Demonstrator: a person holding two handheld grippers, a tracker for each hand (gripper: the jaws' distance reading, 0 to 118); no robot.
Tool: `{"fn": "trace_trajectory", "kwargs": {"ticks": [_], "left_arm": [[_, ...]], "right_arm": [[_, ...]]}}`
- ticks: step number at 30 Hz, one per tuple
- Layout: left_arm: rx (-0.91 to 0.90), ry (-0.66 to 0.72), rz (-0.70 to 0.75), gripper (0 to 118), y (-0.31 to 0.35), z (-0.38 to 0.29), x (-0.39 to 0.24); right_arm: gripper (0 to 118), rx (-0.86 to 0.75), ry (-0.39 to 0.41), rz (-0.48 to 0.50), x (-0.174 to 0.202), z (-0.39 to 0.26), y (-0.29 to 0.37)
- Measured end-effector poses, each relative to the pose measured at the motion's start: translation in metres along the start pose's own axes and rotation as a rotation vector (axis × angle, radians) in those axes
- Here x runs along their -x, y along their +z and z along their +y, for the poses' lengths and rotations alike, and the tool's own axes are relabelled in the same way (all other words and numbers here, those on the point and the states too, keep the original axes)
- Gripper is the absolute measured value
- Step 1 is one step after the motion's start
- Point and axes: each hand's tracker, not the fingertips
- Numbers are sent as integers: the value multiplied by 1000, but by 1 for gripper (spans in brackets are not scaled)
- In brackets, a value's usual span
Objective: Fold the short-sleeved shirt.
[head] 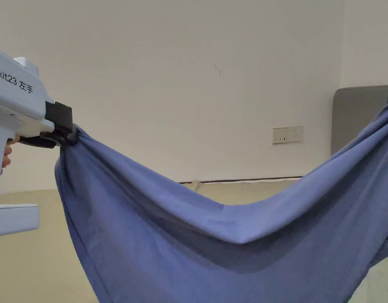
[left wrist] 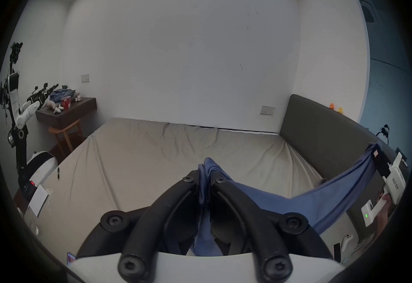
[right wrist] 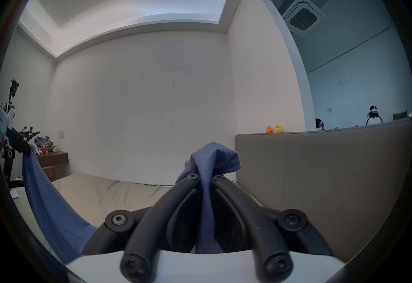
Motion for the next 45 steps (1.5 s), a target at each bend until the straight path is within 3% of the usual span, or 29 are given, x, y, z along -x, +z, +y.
{"fn": "trace_trajectory", "kwargs": {"ticks": [6, 11, 18, 23, 25, 29, 32, 36, 40, 41, 43, 44, 45], "left_arm": [[68, 47, -37, 6, -34, -50, 21], [155, 101, -66, 6, -17, -129, 33], [246, 154, -69, 6, 38, -220, 42], [287, 158, -33, 6, 85, -268, 38], [317, 85, 29, 6, 103, -295, 30], [368, 102, 55, 6, 122, -346, 23], [408, 108, 43, 6, 134, -376, 21], [451, 165, 61, 6, 141, -395, 33], [467, 189, 85, 7, 139, -395, 41], [471, 209, 98, 11, 138, -393, 41], [460, 243, 117, 60, 136, -387, 40], [451, 258, 107, 89, 138, -384, 38], [422, 267, 92, 109, 145, -378, 35]], "right_arm": [[3, 81, -50, 9, -9, -44, 7], [3, 214, -139, 13, -40, -93, 46], [3, 376, -92, -21, -42, -116, 157], [3, 517, 20, -34, -36, -126, 232], [3, 581, 68, -56, -31, -135, 260], [3, 652, 17, -41, -26, -157, 297], [3, 734, 42, -41, -21, -171, 315], [3, 765, 0, -53, -30, -183, 329], [4, 802, 20, -71, -32, -195, 330], [14, 816, 16, -68, -32, -195, 330], [87, 814, 21, -43, -29, -192, 329], [112, 792, 36, -35, -26, -186, 331], [118, 736, 50, -26, -21, -175, 332]]}}
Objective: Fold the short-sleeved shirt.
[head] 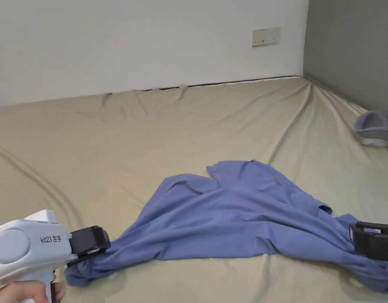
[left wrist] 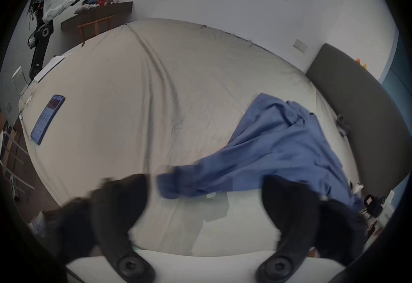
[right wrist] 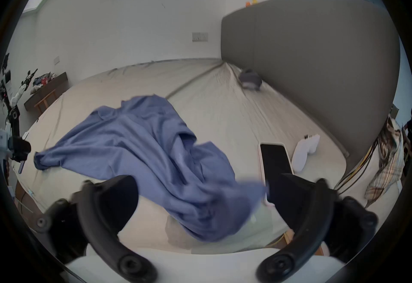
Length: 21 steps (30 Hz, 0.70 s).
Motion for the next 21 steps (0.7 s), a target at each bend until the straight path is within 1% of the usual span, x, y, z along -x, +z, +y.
{"fn": "trace_trajectory", "kwargs": {"ticks": [2, 4, 5, 6, 7, 8, 9, 10, 11, 12, 13, 14, 16, 17, 18, 19, 20, 21], "left_arm": [[-72, -24, -49, 110, 19, 4, -7], [-146, -85, -67, 110, 41, 8, -18], [-180, -109, -68, 109, 51, 7, -22], [-229, -131, -68, 99, 63, 5, -26], [-274, -152, -68, 82, 73, 2, -29], [-303, -180, -68, 56, 78, 1, -31], [-319, -208, -75, 13, 80, -1, -33], [-300, -223, -70, 2, 78, -1, -31], [-282, -210, -71, 2, 74, 1, -30], [-267, -206, -80, 2, 68, 1, -29], [-257, -210, -72, 2, 61, 1, -29], [-246, -207, -56, 2, 53, 1, -27], [-188, -207, 5, 2, 33, -1, -22], [-165, -207, 26, 3, 24, -2, -19], [-145, -195, 45, 13, 12, -4, -15], [-121, -175, 59, 37, 0, -5, -10], [-91, -171, 68, 70, -11, -6, -5], [-56, -153, 91, 109, -25, -7, -2]], "right_arm": [[116, -52, 8, 21, 7, 18, 10], [114, -149, 28, 43, 17, 37, 23], [110, -202, 35, 58, 22, 44, 29], [95, -266, 38, 88, 28, 51, 36], [72, -316, 42, 120, 33, 56, 42], [38, -346, 45, 164, 38, 60, 44], [0, -388, 56, 211, 44, 65, 45], [0, -356, -7, 269, 48, 63, 41], [0, -377, -20, 294, 52, 62, 39], [0, -409, 21, 328, 59, 67, 36], [0, -368, -7, 348, 63, 65, 27], [0, -368, 3, 360, 68, 65, 21], [0, -299, 22, 358, 74, 65, 7], [0, -305, 41, 361, 77, 65, 1], [0, -302, 60, 369, 80, 63, -6], [0, -291, 67, 377, 81, 63, -14], [0, -280, 70, 383, 83, 63, -20], [0, -263, 70, 389, 83, 63, -29]]}}
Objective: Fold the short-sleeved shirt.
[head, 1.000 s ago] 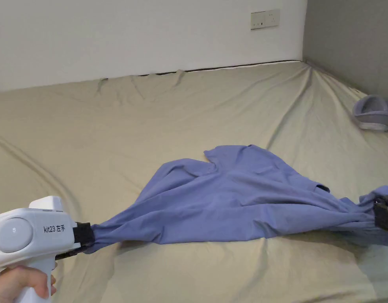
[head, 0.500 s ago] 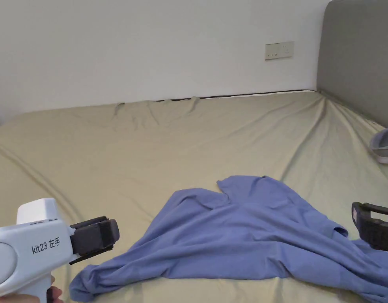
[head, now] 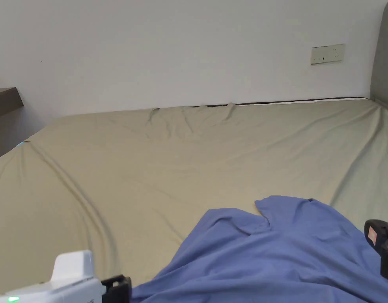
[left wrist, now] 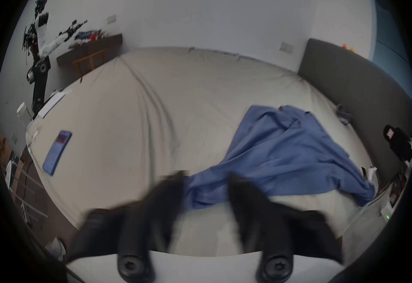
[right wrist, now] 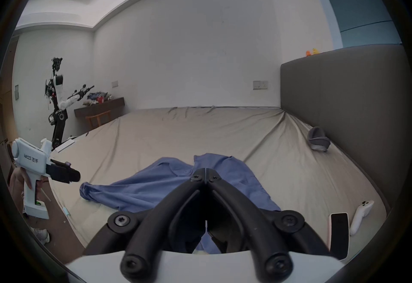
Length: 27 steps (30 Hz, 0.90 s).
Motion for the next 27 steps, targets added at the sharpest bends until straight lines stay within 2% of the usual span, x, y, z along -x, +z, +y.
{"fn": "trace_trajectory", "kwargs": {"ticks": [1, 8, 9, 10, 11, 12, 13, 14, 16, 17, 18, 20, 24, 27], "left_arm": [[32, 18, 30, 118, -14, -3, 2], [140, 44, 63, 115, -68, -4, 9], [141, 45, 64, 110, -67, -3, 10], [129, 48, 51, 99, -67, -3, 10], [106, 46, 24, 77, -67, -2, 9], [102, 44, -11, 37, -68, 0, 9], [119, 55, -54, 8, -69, 0, 8], [132, 80, -87, 4, -72, -1, 7], [154, 17, -112, 4, -76, -6, 3], [159, -3, -90, 4, -78, -10, -1], [160, -15, -74, 4, -81, -15, -4], [111, -1, -78, 4, -80, -21, -1], [75, 198, -120, 3, -81, -32, 12], [56, 181, -133, 3, -81, -35, 14]], "right_arm": [[0, 14, -6, 2, -2, -2, -7], [0, 91, 4, -18, -17, -11, -45], [0, 98, 6, -17, -19, -12, -48], [0, 105, 7, -17, -20, -11, -52], [0, 111, 5, -20, -22, -12, -55], [1, 118, 1, -23, -23, -12, -58], [5, 129, -5, -33, -25, -12, -61], [18, 139, -17, -43, -30, -12, -66], [79, 175, -36, -64, -38, -9, -78], [101, 198, -35, -68, -42, -7, -87], [113, 232, -31, -72, -47, -4, -98], [113, 253, 3, -79, -58, 5, -124], [112, 398, 17, -120, -80, 16, -206], [108, 492, 78, -126, -87, 14, -269]]}}
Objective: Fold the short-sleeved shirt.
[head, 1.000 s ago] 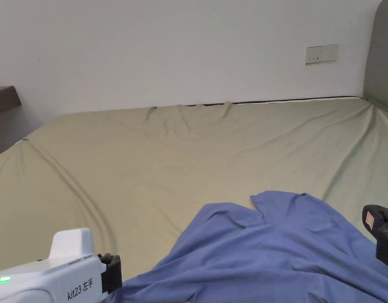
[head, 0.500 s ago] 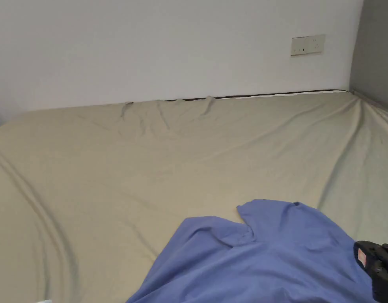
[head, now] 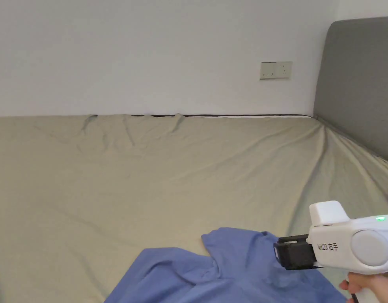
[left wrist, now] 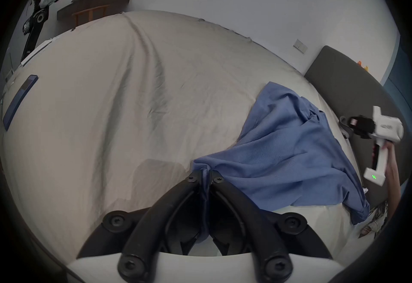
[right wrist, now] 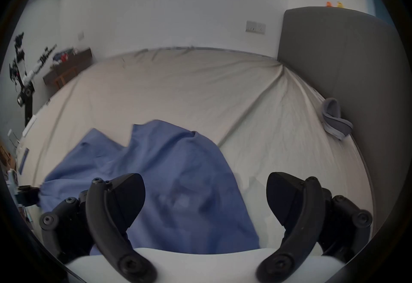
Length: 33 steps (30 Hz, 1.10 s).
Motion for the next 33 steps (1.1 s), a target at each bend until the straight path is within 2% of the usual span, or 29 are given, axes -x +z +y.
{"fn": "trace_trajectory", "kwargs": {"ticks": [5, 8, 9, 10, 11, 12, 13, 14, 15, 17, 19, 21, 25, 26, 27, 29, 31, 33], "left_arm": [[23, -65, 15, 3, -1, 7, -7], [36, -98, 28, 3, -7, 11, -12], [34, -111, 30, 3, -9, 12, -13], [34, -115, 31, 3, -11, 13, -13], [40, -118, 29, 3, -11, 16, -13], [61, -108, 25, 3, -12, 22, -12], [84, -88, 18, 3, -12, 29, -11], [91, -72, 5, 3, -11, 35, -13], [70, -62, -11, 3, -12, 41, -12], [23, -9, -61, 3, -10, 58, -14], [-28, 21, -116, 3, 0, 81, -17], [-80, 23, -128, 3, 19, 108, -25], [-220, -78, -176, 3, 85, 163, -52], [-249, -91, -199, 3, 106, 173, -63], [-289, -118, -203, 3, 127, 184, -72], [-352, -194, -162, 3, 158, 204, -87], [-369, -234, -129, 3, 188, 222, -101], [-397, -220, -145, 3, 216, 232, -111]], "right_arm": [[103, 99, 13, -47, -1, 14, -74], [102, 137, -26, -60, -7, 12, -94], [95, 169, -24, -36, -7, 12, -95], [78, 159, -26, 20, -7, 8, -91], [44, 120, -44, 69, -5, 5, -83], [18, 85, -41, 76, -2, 4, -74], [1, 74, -41, 91, 2, 2, -67], [1, 40, -9, 19, 5, 3, -56], [1, -8, 1, 21, 7, 2, -42], [1, -135, -22, 87, 3, 5, -5], [1, -257, -70, 84, 0, 13, 42], [1, -375, -77, 89, -7, 28, 92], [1, -618, -47, 0, -24, 52, 202], [1, -690, -9, -29, -30, 60, 232], [1, -682, -80, -10, -34, 57, 255], [1, -798, -37, -62, -44, 62, 305], [1, -868, -43, -113, -56, 60, 348], [1, -899, -65, -99, -66, 57, 381]]}}
